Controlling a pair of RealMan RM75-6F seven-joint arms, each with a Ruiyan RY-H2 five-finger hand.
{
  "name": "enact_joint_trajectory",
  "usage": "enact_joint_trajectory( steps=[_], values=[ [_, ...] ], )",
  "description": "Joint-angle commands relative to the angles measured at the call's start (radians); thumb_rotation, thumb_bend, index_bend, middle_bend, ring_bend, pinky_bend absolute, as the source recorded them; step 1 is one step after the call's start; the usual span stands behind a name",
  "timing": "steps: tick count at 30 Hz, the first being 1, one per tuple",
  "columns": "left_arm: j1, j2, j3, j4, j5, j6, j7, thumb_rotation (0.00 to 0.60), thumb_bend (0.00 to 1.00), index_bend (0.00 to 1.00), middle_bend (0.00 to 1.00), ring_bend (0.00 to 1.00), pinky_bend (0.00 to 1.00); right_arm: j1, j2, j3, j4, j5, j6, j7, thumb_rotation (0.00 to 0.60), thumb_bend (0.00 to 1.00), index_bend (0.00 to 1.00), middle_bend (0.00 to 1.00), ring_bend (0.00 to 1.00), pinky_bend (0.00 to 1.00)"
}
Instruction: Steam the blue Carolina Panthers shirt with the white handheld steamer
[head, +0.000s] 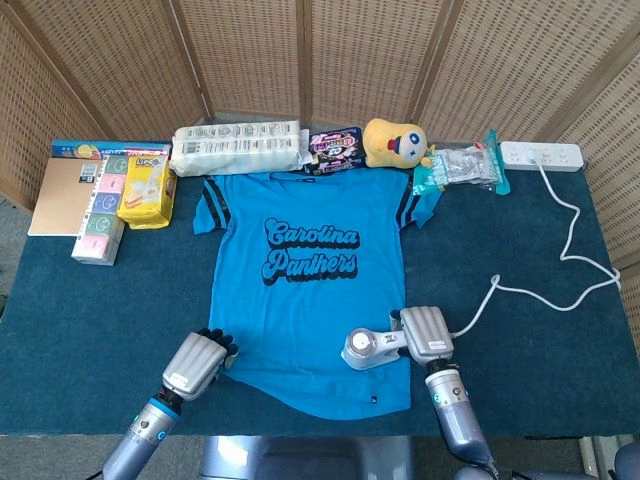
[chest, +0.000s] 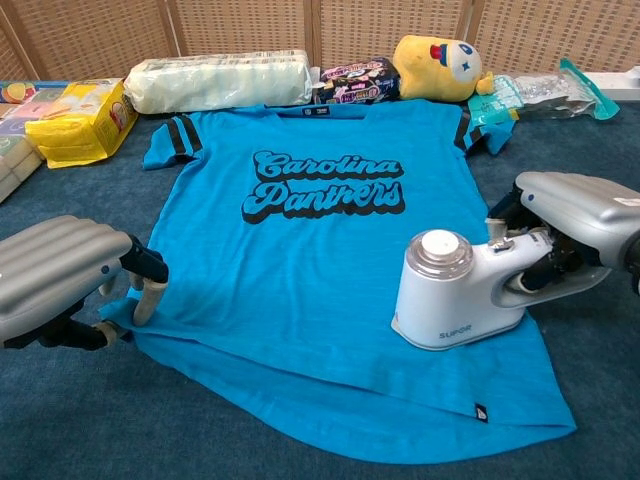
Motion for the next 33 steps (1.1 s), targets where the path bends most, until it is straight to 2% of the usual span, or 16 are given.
enact_joint_trajectory(
  steps=[1,22,33],
  values=[
    [0.0,-0.001,-0.001,-0.001,-0.002,-0.002,0.002,0.6,0.48,0.66,0.53,0.44,0.49,0.001,-0.006,0.001,0.001,-0.004,-0.003,0.001,0.6,0.35,0.68,0.69,0.74,0.69],
    [0.002,0.0,0.004,-0.006,0.005,-0.003,-0.001,0.6,0.47,0.66,0.53,0.44,0.49,0.029,-0.134,-0.012,0.008,-0.019,-0.037,-0.054,0.6,0.35,0.68,0.69,0.73,0.69],
    [0.003,0.0,0.005,-0.006,0.009,-0.003,0.001,0.6,0.48,0.66,0.53,0.44,0.49,0.041,-0.15,0.05,0.101,-0.006,-0.014,-0.064,0.6,0.35,0.68,0.69,0.73,0.69]
  ],
)
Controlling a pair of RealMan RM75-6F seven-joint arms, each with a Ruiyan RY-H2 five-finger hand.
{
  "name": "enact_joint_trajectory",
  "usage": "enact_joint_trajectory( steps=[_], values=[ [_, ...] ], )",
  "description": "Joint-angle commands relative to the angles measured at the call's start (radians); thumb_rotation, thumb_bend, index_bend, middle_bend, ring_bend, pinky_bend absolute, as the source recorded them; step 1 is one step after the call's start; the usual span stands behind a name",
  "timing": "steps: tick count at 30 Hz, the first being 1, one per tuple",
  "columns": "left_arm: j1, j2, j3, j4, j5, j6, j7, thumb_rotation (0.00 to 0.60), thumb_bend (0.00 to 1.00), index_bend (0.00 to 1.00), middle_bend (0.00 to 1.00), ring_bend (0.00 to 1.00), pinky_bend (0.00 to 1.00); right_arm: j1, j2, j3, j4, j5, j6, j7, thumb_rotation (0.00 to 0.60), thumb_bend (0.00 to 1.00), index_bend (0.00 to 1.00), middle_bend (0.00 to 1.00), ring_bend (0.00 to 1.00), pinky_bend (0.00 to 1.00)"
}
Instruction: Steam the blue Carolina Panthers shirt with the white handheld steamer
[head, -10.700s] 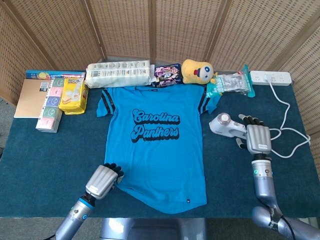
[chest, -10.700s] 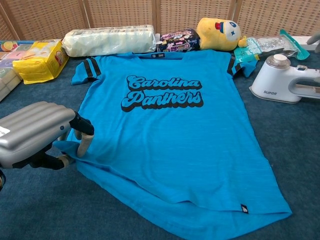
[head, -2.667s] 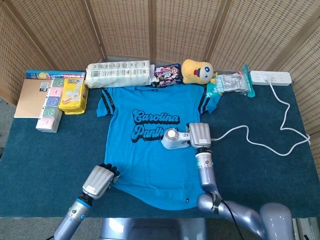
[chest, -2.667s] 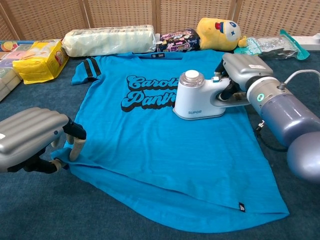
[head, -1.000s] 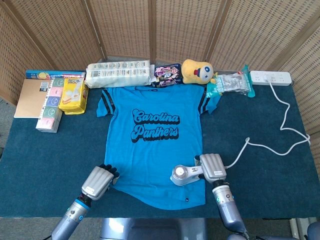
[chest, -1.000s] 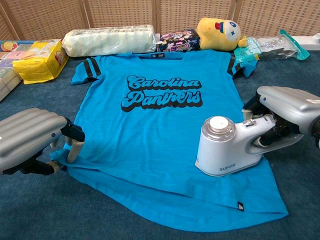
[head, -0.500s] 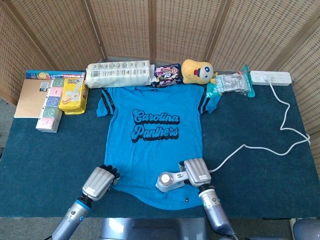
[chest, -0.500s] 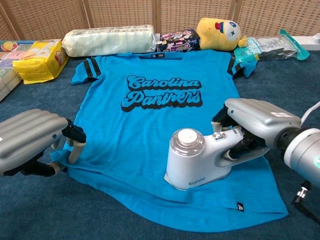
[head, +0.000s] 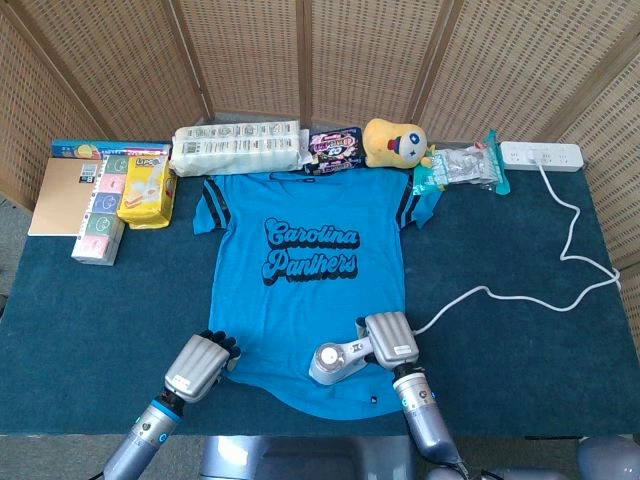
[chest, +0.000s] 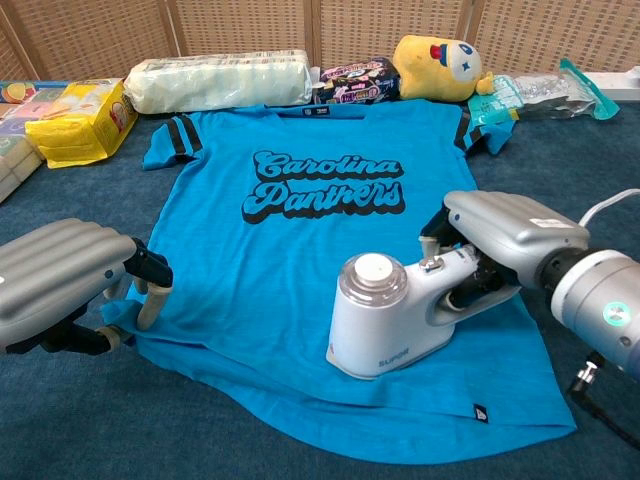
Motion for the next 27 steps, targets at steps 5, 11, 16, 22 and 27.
enact_joint_trajectory(
  steps=[5,11,16,22,27],
  values=[
    [-0.001,-0.004,-0.003,0.005,-0.008,-0.006,0.004,0.6,0.48,0.66,0.53,0.44,0.49,0.011,-0.005,0.053,0.067,0.017,0.014,0.001,0.6,0.35,0.68,0.69,0.73,0.69],
    [-0.001,-0.008,-0.007,0.001,-0.012,-0.008,0.013,0.6,0.48,0.66,0.53,0.44,0.49,0.04,-0.036,0.092,0.122,0.044,-0.011,0.004,0.6,0.35,0.68,0.69,0.73,0.69],
    [-0.001,-0.007,-0.01,-0.002,-0.02,-0.009,0.019,0.6,0.48,0.66,0.53,0.44,0.49,0.069,-0.085,0.097,0.155,0.06,-0.039,-0.009,0.6,0.35,0.68,0.69,0.73,0.69],
    [-0.002,-0.005,-0.011,-0.002,-0.021,-0.009,0.018,0.6,0.48,0.66,0.53,0.44,0.49,0.085,-0.124,0.081,0.171,0.056,-0.054,-0.019,0.6,0.35,0.68,0.69,0.73,0.69],
    [-0.001,-0.005,-0.009,0.0,-0.019,-0.007,0.012,0.6,0.48,0.66,0.53,0.44,0.49,0.098,-0.141,0.079,0.175,0.048,-0.058,-0.031,0.6,0.35,0.68,0.69,0.73,0.69]
  ],
)
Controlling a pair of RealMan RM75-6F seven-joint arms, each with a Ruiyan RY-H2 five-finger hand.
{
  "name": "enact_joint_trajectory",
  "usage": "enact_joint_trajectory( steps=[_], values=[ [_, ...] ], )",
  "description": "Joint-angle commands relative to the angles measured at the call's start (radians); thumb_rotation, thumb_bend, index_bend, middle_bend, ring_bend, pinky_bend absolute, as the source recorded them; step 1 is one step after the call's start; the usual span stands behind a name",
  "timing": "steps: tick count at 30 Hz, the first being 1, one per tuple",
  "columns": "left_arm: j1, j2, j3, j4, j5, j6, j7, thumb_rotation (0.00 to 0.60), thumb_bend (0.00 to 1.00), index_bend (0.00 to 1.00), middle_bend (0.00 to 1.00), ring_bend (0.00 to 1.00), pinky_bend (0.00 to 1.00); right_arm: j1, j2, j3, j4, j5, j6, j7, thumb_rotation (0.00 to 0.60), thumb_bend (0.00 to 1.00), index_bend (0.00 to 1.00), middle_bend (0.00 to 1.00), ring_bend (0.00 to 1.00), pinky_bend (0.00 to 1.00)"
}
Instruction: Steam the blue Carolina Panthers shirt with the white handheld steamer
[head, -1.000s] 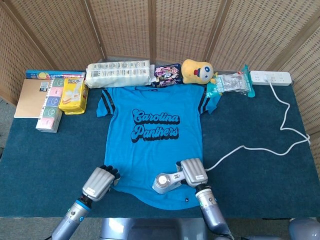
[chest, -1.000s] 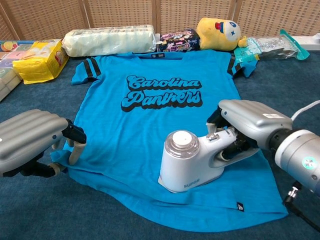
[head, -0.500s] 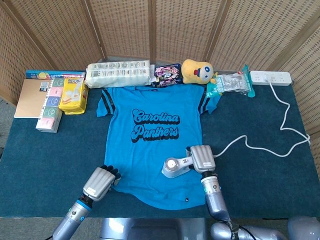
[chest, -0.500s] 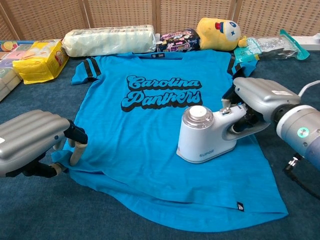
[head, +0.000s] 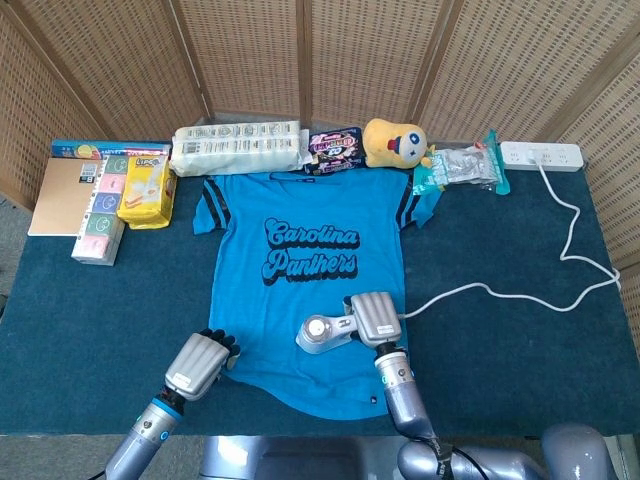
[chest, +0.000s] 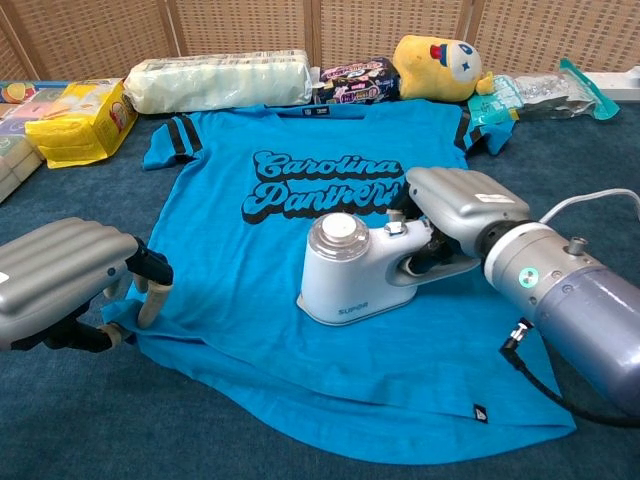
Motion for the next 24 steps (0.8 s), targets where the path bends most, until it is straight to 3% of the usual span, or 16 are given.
enact_joint_trajectory(
  steps=[1,11,24],
  values=[
    [0.0,0.0,0.001,0.002,0.001,0.0,-0.002,0.6,0.48,0.66,0.53,0.44,0.49,0.006,-0.005,-0.001,0.003,-0.007,-0.001,-0.006,0.6,0.35,0.68,0.69,0.73,0.69],
    [0.0,0.0,0.0,0.005,0.0,0.0,-0.007,0.6,0.47,0.66,0.53,0.44,0.49,0.033,-0.007,0.036,0.056,-0.006,-0.001,-0.018,0.6,0.35,0.68,0.69,0.73,0.69],
    [-0.003,-0.005,-0.002,0.008,-0.006,-0.005,-0.001,0.6,0.48,0.66,0.53,0.44,0.49,0.061,-0.008,0.088,0.206,0.0,-0.017,0.023,0.6,0.35,0.68,0.68,0.73,0.69]
  ],
)
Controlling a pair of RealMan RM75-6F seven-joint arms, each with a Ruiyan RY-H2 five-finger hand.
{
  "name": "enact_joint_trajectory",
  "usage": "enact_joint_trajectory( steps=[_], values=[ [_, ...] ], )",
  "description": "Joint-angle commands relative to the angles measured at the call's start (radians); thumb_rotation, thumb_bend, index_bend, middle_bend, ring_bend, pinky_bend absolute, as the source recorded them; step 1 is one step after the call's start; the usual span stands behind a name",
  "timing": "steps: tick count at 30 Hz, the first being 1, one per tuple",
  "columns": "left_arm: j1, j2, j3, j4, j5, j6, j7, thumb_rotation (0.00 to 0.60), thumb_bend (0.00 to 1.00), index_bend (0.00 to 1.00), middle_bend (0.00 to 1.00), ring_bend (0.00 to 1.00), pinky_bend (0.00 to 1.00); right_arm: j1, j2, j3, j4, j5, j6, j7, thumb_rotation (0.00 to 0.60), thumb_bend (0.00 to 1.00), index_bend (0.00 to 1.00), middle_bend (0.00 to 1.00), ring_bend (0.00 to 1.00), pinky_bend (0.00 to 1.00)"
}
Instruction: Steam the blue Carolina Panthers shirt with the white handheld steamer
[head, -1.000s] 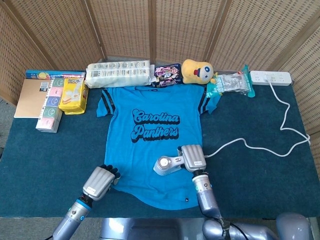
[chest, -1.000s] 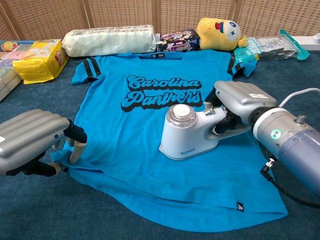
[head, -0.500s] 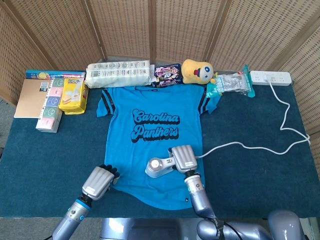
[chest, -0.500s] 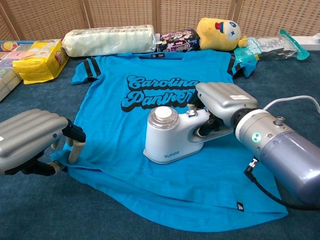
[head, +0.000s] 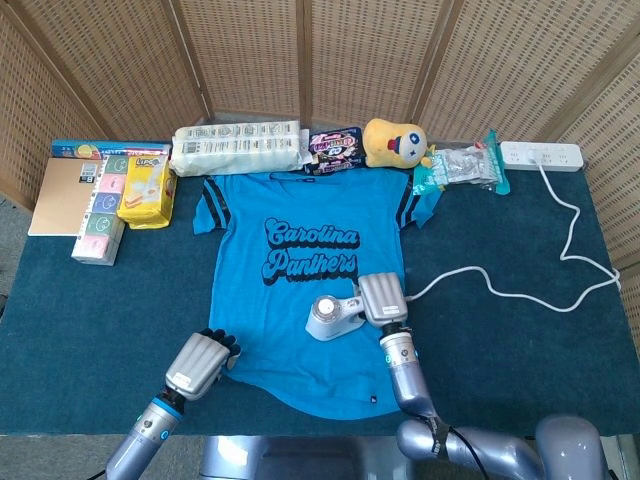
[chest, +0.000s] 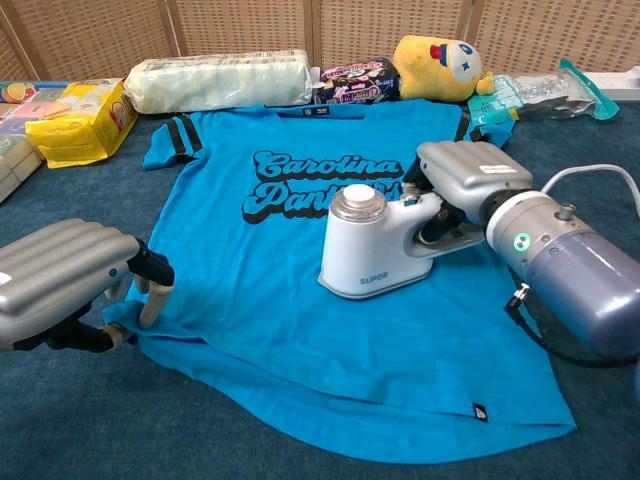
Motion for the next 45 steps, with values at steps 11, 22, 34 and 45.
enact_joint_trajectory(
  steps=[11,22,34,45],
  values=[
    [0.0,0.004,-0.004,-0.002,-0.008,0.0,0.004,0.6,0.48,0.66,0.53,0.44,0.49,0.034,-0.019,0.056,0.148,0.002,-0.013,0.066,0.6,0.35,0.68,0.68,0.73,0.69],
    [0.002,0.007,-0.005,-0.003,-0.013,0.004,0.006,0.6,0.48,0.66,0.53,0.44,0.49,0.063,-0.055,0.092,0.262,0.002,-0.008,0.098,0.6,0.35,0.68,0.68,0.73,0.69],
    [0.001,0.002,-0.002,0.0,-0.01,0.002,0.003,0.6,0.48,0.66,0.53,0.44,0.49,0.03,-0.042,0.019,0.178,-0.06,0.008,0.116,0.6,0.35,0.68,0.68,0.73,0.69],
    [0.001,0.0,0.001,0.005,-0.004,0.005,-0.007,0.6,0.48,0.66,0.53,0.44,0.49,-0.008,-0.012,-0.056,0.051,-0.112,0.023,0.084,0.6,0.35,0.68,0.68,0.73,0.69]
  ],
)
